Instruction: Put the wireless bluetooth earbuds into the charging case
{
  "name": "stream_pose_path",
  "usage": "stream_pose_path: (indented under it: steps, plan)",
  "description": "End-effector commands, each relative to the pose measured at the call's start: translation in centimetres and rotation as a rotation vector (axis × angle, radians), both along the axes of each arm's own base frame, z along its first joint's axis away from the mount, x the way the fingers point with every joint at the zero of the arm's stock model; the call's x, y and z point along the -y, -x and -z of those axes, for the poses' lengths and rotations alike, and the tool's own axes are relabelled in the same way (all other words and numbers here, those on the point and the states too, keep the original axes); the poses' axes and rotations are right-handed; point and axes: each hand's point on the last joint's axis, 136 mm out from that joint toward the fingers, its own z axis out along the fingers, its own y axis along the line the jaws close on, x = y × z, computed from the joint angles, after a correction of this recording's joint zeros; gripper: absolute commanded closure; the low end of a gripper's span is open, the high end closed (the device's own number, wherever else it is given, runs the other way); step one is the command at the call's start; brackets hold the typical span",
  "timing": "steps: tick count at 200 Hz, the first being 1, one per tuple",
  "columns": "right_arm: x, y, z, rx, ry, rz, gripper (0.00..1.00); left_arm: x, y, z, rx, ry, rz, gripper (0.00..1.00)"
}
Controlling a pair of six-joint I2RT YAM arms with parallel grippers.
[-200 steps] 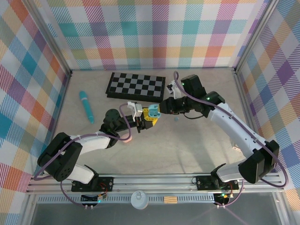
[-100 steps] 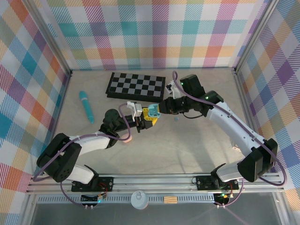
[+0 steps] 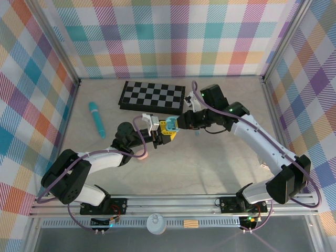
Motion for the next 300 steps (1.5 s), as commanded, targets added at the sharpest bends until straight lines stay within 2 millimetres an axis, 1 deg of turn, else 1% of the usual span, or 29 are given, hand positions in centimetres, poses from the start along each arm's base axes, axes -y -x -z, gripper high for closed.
stream_pose_path:
  steps: [1, 21, 39, 62, 77, 92, 109, 139, 154, 171, 187, 201, 217, 229, 241, 245, 249, 268, 300]
  plan:
    - [0.3, 0.4, 0.2, 0.007, 0.025, -0.012, 0.77, -0.5, 0.0, -2.9, 0.099, 0.052, -0.012, 0.70]
    - [0.6, 0.5, 0.4, 0.015, 0.043, -0.004, 0.77, -0.7, 0.1, -3.2, 0.105, 0.057, -0.014, 0.70]
    - [0.5, 0.4, 0.4, 0.013, 0.042, -0.008, 0.76, -0.7, 0.2, -3.4, 0.107, 0.060, -0.007, 0.70]
    - [0.0, 0.3, -0.1, 0.019, 0.029, -0.020, 0.64, -0.7, 0.3, -3.5, 0.107, 0.066, -0.004, 0.70]
    - [-0.1, 0.3, -0.6, 0.034, 0.018, -0.022, 0.54, -0.7, 0.3, -3.6, 0.109, 0.070, -0.007, 0.70]
    - [0.1, 0.4, -1.1, 0.062, 0.015, -0.021, 0.50, -0.8, 0.2, -3.3, 0.103, 0.068, -0.011, 0.70]
    - [0.9, 0.4, -1.6, 0.117, 0.023, -0.004, 0.46, -1.0, 0.0, -3.2, 0.105, 0.072, -0.022, 0.70]
    - [3.2, 0.0, -3.2, 0.243, -0.004, 0.074, 0.45, -2.1, -0.4, -2.9, 0.093, 0.074, -0.063, 0.70]
    - [4.9, -0.7, -3.0, 0.264, -0.008, 0.141, 0.45, -2.8, -0.4, -2.9, 0.091, 0.072, -0.083, 0.70]
    - [7.4, -2.4, -1.5, 0.242, 0.035, 0.264, 0.45, -3.3, -0.2, -2.9, 0.089, 0.061, -0.095, 0.70]
    - [9.6, -4.0, 1.0, 0.184, 0.095, 0.385, 0.46, -3.5, 0.1, -3.0, 0.091, 0.054, -0.098, 0.70]
    - [11.4, -5.2, 4.0, 0.111, 0.199, 0.472, 0.46, -3.7, 0.4, -3.1, 0.093, 0.052, -0.101, 0.70]
    - [12.5, -6.0, 7.7, 0.025, 0.329, 0.513, 0.46, -3.8, 0.7, -3.2, 0.096, 0.054, -0.100, 0.70]
    - [12.5, -6.5, 9.8, -0.018, 0.384, 0.503, 0.47, -3.9, 0.9, -3.3, 0.095, 0.056, -0.097, 0.70]
    - [11.9, -7.3, 11.6, -0.044, 0.400, 0.473, 0.47, -3.9, 1.0, -3.4, 0.095, 0.056, -0.095, 0.70]
    - [11.7, -7.6, 11.9, -0.043, 0.399, 0.464, 0.47, -3.9, 1.0, -3.4, 0.095, 0.055, -0.095, 0.70]
    - [11.5, -7.9, 12.7, -0.057, 0.408, 0.450, 0.47, -3.9, 1.0, -3.4, 0.096, 0.054, -0.095, 0.70]
    - [10.6, -9.3, 15.3, -0.105, 0.435, 0.407, 0.48, -3.9, 1.1, -3.3, 0.095, 0.051, -0.091, 0.70]
    - [9.4, -11.6, 18.6, -0.150, 0.436, 0.350, 0.48, -3.9, 1.2, -3.4, 0.093, 0.050, -0.090, 0.70]
